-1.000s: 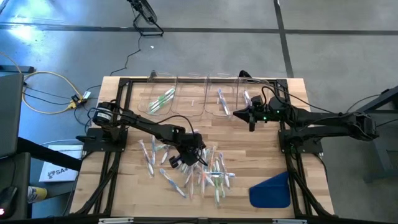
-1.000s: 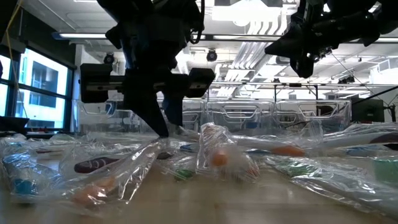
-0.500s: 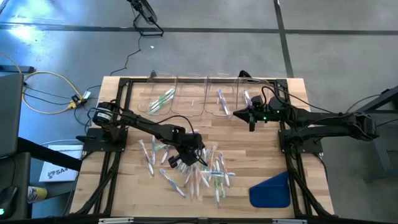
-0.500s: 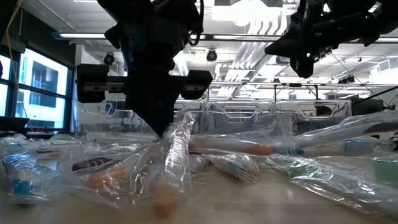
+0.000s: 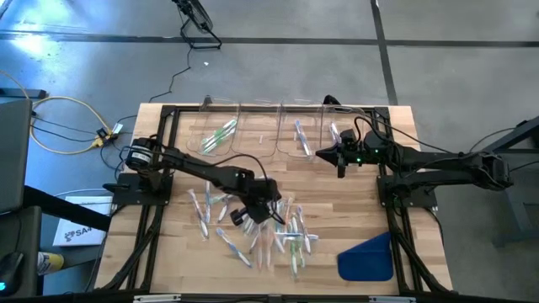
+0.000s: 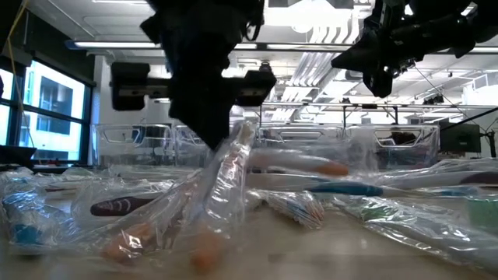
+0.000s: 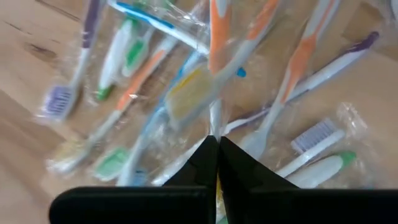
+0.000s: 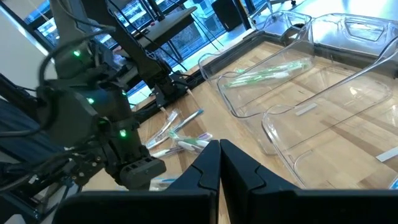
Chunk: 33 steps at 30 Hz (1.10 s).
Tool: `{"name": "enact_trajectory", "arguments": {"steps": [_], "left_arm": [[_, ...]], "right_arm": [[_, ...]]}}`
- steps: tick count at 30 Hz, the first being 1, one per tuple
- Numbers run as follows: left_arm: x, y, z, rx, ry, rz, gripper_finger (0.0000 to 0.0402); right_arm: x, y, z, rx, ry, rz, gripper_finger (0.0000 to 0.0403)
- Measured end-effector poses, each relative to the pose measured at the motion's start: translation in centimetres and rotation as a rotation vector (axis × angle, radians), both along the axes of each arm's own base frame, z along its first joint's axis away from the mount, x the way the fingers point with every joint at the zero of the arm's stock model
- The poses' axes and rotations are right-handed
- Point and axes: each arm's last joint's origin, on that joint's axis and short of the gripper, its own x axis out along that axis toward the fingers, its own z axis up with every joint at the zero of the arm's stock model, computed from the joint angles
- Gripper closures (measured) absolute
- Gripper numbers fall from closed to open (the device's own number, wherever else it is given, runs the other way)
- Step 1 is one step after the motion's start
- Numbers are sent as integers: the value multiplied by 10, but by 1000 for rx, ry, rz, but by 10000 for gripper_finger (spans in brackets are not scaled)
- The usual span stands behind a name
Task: Pick & Place Toothbrushes
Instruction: Put the orange toothbrush into the middle left transparent bin
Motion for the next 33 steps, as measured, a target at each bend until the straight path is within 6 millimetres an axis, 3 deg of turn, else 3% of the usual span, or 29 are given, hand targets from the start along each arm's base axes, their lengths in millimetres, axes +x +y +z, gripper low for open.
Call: {"name": "enact_trajectory", "arguments": {"steps": [10,18,21,27,33], "left_arm": [[8,3,42,157,30,7,401],[5,12,81,440,89,53,401],[6,20,99,471,81,78,401],[9,54,126,460,56,180,401],[6,111,136,434,60,377,401]], "right_arm": [[0,0,0,0,1,0,401],[0,0,0,0,1,1,401],[0,0,0,1,3,4,401],[0,0,-1,3,8,4,401],[0,0,-1,-11,15,15,401]]}}
